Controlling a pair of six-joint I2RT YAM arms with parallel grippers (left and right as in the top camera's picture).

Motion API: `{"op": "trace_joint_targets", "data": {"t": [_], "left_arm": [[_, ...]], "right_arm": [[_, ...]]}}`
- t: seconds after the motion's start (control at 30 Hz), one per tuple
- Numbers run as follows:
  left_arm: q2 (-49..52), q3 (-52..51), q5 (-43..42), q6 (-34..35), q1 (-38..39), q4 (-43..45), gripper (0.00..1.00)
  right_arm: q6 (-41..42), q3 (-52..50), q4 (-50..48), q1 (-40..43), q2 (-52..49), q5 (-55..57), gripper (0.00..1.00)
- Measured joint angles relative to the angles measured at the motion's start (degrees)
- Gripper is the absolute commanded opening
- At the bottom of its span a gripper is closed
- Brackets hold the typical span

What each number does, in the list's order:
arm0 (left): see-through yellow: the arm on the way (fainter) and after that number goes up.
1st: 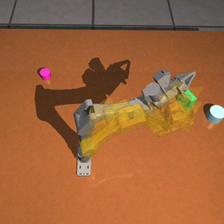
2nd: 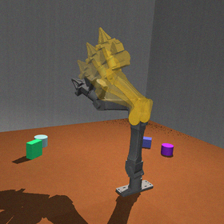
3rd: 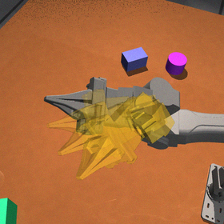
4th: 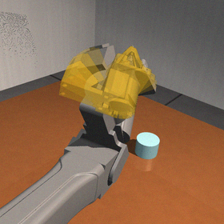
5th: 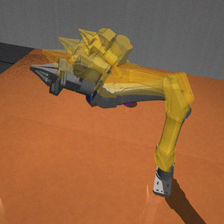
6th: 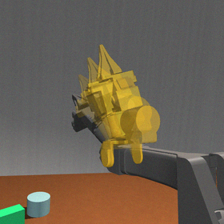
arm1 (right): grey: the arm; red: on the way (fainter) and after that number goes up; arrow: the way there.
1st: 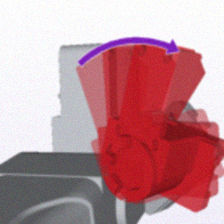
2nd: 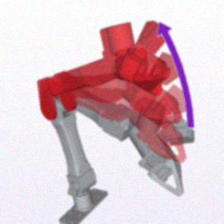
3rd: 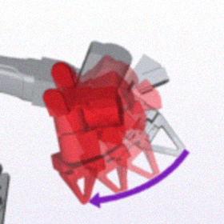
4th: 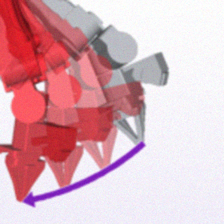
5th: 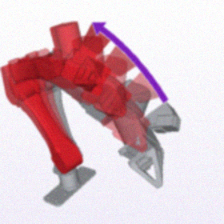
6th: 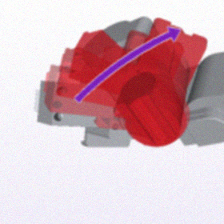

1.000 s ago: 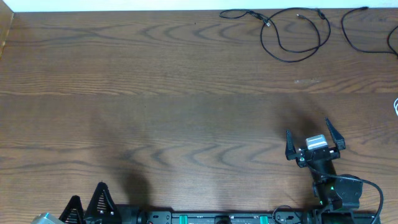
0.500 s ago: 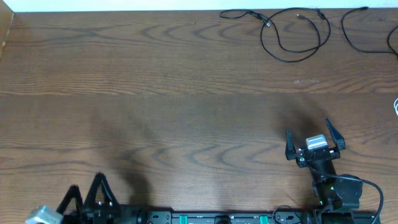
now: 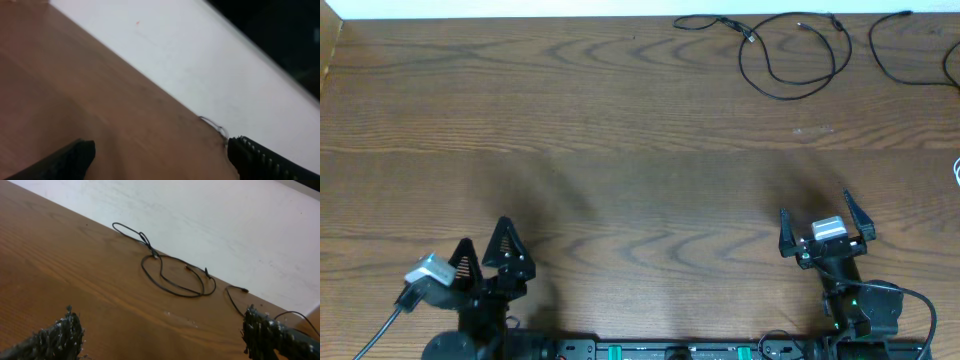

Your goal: Untangle cables

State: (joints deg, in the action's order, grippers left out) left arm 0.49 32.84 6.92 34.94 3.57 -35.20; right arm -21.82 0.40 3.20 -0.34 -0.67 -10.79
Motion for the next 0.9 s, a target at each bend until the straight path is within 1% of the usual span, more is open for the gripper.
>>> {"op": "trace_joint_targets", "data": {"t": [0.17, 0.47, 0.73, 0.9], "left_arm": [[0.98, -4.96, 1.79, 0.02, 0.0, 1.81, 0.91], [1.88, -12.39, 2.49, 0.02, 0.0, 16.94, 0.92], [1.97, -20.11, 2.49, 0.02, 0.0, 23.91, 0.91], [2.03, -25.09, 2.49, -0.7, 0.0, 30.62, 0.91]], "right_arm": [[0.0, 0.0, 0.0, 0.0, 0.0, 0.0, 0.99], [0.0, 0.0, 0.0, 0.0, 0.0, 0.0, 0.99], [0.0, 0.0, -0.02, 0.0, 0.0, 0.0, 0.99], [0.0, 0.0, -0.02, 0.0, 0.0, 0.0, 0.99]]}}
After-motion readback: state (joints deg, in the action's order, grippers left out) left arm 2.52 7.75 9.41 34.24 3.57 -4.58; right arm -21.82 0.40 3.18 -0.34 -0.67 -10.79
